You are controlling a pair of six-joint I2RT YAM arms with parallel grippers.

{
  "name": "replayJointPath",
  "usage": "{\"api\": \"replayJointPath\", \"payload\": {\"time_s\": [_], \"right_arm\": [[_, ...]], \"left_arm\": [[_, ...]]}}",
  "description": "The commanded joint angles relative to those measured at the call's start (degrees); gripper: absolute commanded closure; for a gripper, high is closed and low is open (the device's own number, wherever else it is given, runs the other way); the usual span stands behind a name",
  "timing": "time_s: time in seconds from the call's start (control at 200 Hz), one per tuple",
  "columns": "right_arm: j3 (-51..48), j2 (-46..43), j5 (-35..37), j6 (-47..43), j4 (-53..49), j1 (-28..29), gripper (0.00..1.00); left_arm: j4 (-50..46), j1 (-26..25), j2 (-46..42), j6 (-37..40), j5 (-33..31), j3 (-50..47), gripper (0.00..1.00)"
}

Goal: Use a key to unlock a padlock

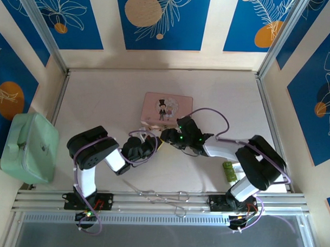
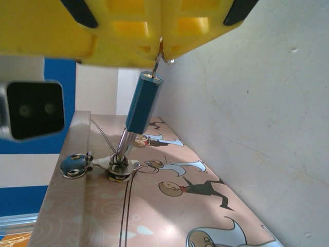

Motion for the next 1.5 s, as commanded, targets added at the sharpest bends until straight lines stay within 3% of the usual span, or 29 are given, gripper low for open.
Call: {"api": "replayJointPath", "payload": {"time_s": [0.0, 0.125, 0.255, 0.395, 1.181, 1.496], "right_arm": [[0.65, -2.38, 14.38, 10.96, -9.99, 3.06, 0.45], [7.86, -2.18, 18.3, 7.92, -23.54, 3.34, 0.45], [16.76, -0.96, 11.41, 1.17, -32.91, 0.16, 0.47], [23.23, 2.31, 9.58, -3.55, -39.78, -0.41, 0.48], [29.56, 13.35, 4.67, -5.14, -35.12, -0.01, 0.43], [31.57, 16.81, 5.82, -4.7, -35.68, 0.03, 0.52]], "left_arm": [[3.52, -0.26, 0.53, 0.57, -0.38, 0.65, 1.0], [2.86, -0.27, 0.23, 0.76, -0.36, 0.57, 1.0], [3.3, -0.31, 0.21, 0.61, -0.55, 0.3, 1.0], [3.74, -0.28, 0.58, 0.1, -0.74, 0.43, 1.0], [3.2, -0.32, 0.08, -0.29, -0.82, 0.48, 1.0], [3.27, -0.32, -0.01, -0.65, -0.74, 0.72, 1.0]]}}
